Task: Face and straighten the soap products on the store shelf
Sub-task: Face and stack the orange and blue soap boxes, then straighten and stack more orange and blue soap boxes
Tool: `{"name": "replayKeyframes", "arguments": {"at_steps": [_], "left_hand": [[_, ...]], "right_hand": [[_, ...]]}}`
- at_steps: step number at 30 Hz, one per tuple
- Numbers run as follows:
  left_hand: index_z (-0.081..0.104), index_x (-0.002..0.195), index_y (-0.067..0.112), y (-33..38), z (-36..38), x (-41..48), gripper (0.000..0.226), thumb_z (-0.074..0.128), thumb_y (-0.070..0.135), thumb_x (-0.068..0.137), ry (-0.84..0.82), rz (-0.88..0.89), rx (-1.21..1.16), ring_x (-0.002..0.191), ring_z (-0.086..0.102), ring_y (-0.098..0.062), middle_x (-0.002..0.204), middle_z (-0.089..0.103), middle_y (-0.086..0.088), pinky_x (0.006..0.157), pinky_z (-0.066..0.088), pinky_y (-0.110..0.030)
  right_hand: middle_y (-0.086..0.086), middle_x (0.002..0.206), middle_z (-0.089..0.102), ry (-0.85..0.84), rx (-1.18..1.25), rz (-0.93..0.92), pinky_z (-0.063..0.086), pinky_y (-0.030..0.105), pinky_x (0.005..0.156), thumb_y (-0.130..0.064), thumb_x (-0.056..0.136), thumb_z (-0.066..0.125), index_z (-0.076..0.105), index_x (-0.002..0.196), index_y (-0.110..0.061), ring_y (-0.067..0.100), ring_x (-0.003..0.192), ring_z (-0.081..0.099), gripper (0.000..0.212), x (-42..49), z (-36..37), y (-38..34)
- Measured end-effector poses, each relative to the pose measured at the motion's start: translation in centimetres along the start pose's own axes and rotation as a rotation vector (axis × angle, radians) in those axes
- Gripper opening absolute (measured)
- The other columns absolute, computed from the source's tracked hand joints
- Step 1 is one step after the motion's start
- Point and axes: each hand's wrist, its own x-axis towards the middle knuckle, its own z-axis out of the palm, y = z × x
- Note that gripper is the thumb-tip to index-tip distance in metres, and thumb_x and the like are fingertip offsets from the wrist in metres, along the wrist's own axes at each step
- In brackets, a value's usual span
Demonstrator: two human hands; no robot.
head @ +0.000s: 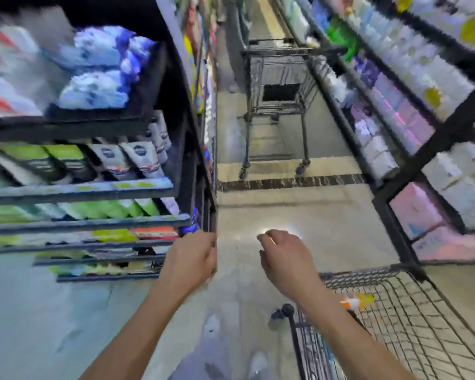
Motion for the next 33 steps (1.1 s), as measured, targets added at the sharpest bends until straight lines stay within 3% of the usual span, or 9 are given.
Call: {"name": "replayKeyframes", "arguments": {"at_steps": [4, 9, 12, 14, 18, 21, 25, 30, 33], "left_hand": [[0.069, 0.094, 0.02, -8.0, -2.6, -6.1, 0.03, 0.044, 0.031, 0.084, 0.085, -0.239, -0.022, 0.086, 0.069, -0.031, 0.088, 0.07, -0.004, 0.068, 0.055, -0.038], [0.072, 0.117, 0.02, -18.7, -5.4, -13.1, 0.029, 0.056, 0.026, 0.093, 0.212, -0.497, -0.04, 0.1, 0.069, -0.031, 0.107, 0.073, -0.005, 0.079, 0.057, -0.041], [0.074, 0.11, 0.015, -25.4, -7.2, -17.0, 0.033, 0.051, 0.029, 0.09, 0.291, -0.594, -0.048, 0.087, 0.072, -0.034, 0.1, 0.074, -0.009, 0.071, 0.061, -0.042], [0.075, 0.1, 0.015, -29.7, -8.2, -19.8, 0.035, 0.048, 0.031, 0.084, 0.328, -0.624, -0.067, 0.074, 0.073, -0.031, 0.089, 0.075, -0.007, 0.06, 0.061, -0.037], [0.073, 0.106, 0.016, -36.3, -9.9, -25.1, 0.028, 0.058, 0.025, 0.083, 0.366, -0.701, -0.091, 0.078, 0.07, -0.031, 0.093, 0.074, -0.004, 0.063, 0.059, -0.04], [0.073, 0.108, 0.018, -40.1, -10.4, -28.1, 0.031, 0.053, 0.03, 0.088, 0.386, -0.738, -0.081, 0.077, 0.07, -0.027, 0.097, 0.074, -0.001, 0.063, 0.058, -0.037], [0.072, 0.113, 0.023, -44.1, -10.8, -30.1, 0.03, 0.054, 0.033, 0.091, 0.387, -0.803, -0.08, 0.082, 0.07, -0.023, 0.102, 0.073, 0.005, 0.067, 0.056, -0.035], [0.071, 0.118, 0.024, -49.0, -11.9, -29.1, 0.032, 0.055, 0.031, 0.091, 0.381, -0.825, -0.078, 0.087, 0.069, -0.023, 0.106, 0.072, 0.005, 0.073, 0.055, -0.035], [0.068, 0.124, 0.025, -53.2, -13.0, -27.2, 0.034, 0.051, 0.032, 0.095, 0.385, -0.798, -0.078, 0.096, 0.068, -0.024, 0.115, 0.07, 0.005, 0.08, 0.054, -0.036]], "right_hand": [[0.009, 0.092, 0.069, -0.048, 0.018, -0.245, 0.056, 0.04, 0.065, -0.011, 0.07, 0.079, 0.071, 0.099, -0.01, 0.034, 0.079, 0.065, 0.03, 4.1, 0.9, -9.4], [0.007, 0.09, 0.066, -0.059, 0.031, -0.496, 0.054, 0.039, 0.063, -0.017, 0.075, 0.074, 0.069, 0.1, -0.014, 0.034, 0.078, 0.063, 0.025, 8.9, 3.0, -22.3], [0.005, 0.087, 0.067, -0.078, 0.014, -0.581, 0.055, 0.036, 0.064, -0.015, 0.065, 0.085, 0.07, 0.094, -0.015, 0.031, 0.078, 0.067, 0.032, 11.1, 3.9, -30.8], [0.003, 0.083, 0.067, -0.071, 0.008, -0.634, 0.054, 0.034, 0.063, -0.015, 0.062, 0.087, 0.07, 0.09, -0.017, 0.028, 0.076, 0.067, 0.032, 12.5, 4.6, -36.2], [0.002, 0.085, 0.066, -0.044, 0.099, -0.741, 0.053, 0.033, 0.064, -0.015, 0.08, 0.073, 0.07, 0.091, -0.016, 0.027, 0.077, 0.066, 0.012, 15.0, 6.2, -45.6], [0.0, 0.093, 0.067, -0.071, 0.095, -0.786, 0.054, 0.034, 0.072, -0.019, 0.086, 0.074, 0.071, 0.107, -0.016, 0.025, 0.086, 0.067, 0.021, 17.6, 6.7, -52.0], [0.002, 0.121, 0.062, -0.097, 0.06, -0.851, 0.043, 0.036, 0.095, -0.024, 0.103, 0.049, 0.059, 0.132, -0.017, 0.025, 0.114, 0.058, 0.031, 22.0, 7.5, -59.1], [0.004, 0.115, 0.064, -0.106, 0.038, -0.863, 0.05, 0.039, 0.088, -0.017, 0.098, 0.051, 0.063, 0.122, -0.015, 0.027, 0.108, 0.061, 0.027, 28.5, 8.8, -65.6], [0.003, 0.122, 0.062, -0.115, 0.0, -0.86, 0.047, 0.036, 0.091, -0.021, 0.101, 0.049, 0.059, 0.131, -0.016, 0.025, 0.113, 0.059, 0.032, 32.3, 9.3, -68.5]]}}
